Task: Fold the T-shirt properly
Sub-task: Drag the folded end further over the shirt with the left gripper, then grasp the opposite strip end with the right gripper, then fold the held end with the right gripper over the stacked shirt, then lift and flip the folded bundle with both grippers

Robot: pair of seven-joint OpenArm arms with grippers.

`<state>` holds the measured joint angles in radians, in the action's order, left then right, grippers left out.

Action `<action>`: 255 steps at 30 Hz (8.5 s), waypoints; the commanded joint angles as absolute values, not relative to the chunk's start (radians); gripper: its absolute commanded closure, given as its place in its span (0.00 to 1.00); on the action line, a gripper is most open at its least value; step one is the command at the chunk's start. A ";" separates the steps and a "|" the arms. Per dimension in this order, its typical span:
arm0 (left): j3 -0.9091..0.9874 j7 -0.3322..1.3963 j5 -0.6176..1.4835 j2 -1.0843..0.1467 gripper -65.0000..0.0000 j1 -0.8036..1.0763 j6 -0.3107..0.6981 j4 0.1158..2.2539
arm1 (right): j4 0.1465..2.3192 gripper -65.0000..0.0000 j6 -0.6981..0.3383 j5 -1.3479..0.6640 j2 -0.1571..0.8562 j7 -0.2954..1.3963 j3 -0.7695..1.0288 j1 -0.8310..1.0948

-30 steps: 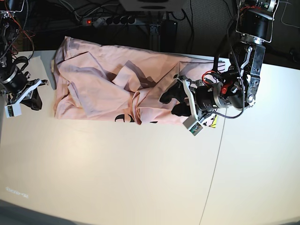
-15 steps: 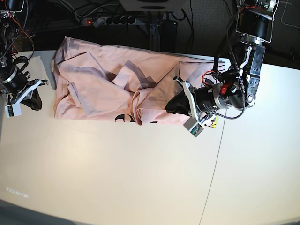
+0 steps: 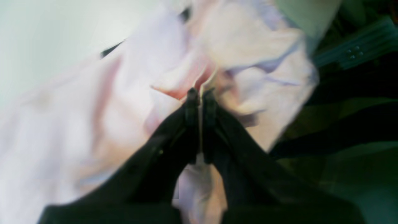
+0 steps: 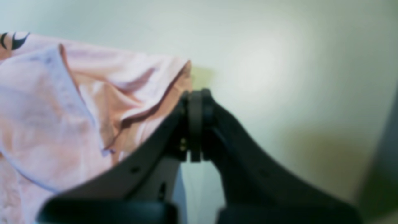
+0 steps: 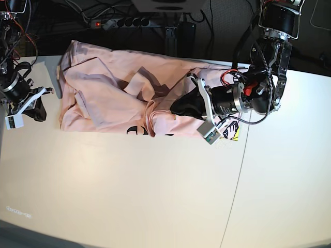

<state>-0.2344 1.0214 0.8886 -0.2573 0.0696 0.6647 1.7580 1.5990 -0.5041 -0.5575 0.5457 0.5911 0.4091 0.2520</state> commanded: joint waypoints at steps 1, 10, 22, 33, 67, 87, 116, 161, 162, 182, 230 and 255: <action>-0.232 1.018 0.928 -0.253 1.00 0.067 0.698 1.802 | 1.614 1.00 -0.558 -0.569 0.568 0.572 0.421 0.244; -0.421 1.026 0.914 -0.249 1.00 0.109 0.698 1.880 | 1.614 1.00 -0.558 -0.568 0.568 0.572 0.421 0.244; -0.590 0.874 0.734 -0.249 1.00 0.097 0.698 1.880 | 1.614 1.00 -0.558 -0.569 0.568 0.573 0.421 0.244; -0.589 0.856 0.690 -0.249 0.50 0.092 0.698 1.880 | 1.614 1.00 -0.557 -0.569 0.568 0.573 0.421 0.244; -0.125 0.992 0.810 -0.363 1.00 0.100 0.698 1.766 | 1.332 0.38 -0.566 -0.979 0.709 0.873 0.438 0.245; -0.125 0.992 0.776 -0.364 1.00 0.100 0.698 1.766 | 1.332 0.38 -0.566 -0.986 0.561 0.891 0.215 0.245; -0.123 0.995 0.782 -0.364 1.00 0.100 0.698 1.766 | 1.332 1.00 -0.565 -0.843 0.545 0.818 0.120 0.244; 0.050 1.101 0.901 -0.437 1.00 0.144 0.698 1.765 | 1.557 1.00 -0.562 -1.043 0.684 0.865 0.599 0.153; 0.049 1.096 0.900 -0.438 1.00 0.155 0.698 1.765 | 1.587 1.00 -0.562 -1.039 0.684 0.865 0.599 0.154; 0.043 1.057 0.835 -0.340 1.00 0.288 0.698 1.708 | 1.846 1.00 -0.558 -0.876 0.675 0.804 0.336 0.134; -0.248 0.920 0.649 -0.163 1.00 0.178 0.659 1.523 | 1.725 1.00 -0.535 -0.523 0.177 0.739 -0.227 -0.075; 0.054 1.070 0.862 -0.324 1.00 0.178 0.670 1.613 | 1.703 0.73 -0.538 -0.539 0.017 0.733 -0.333 -0.141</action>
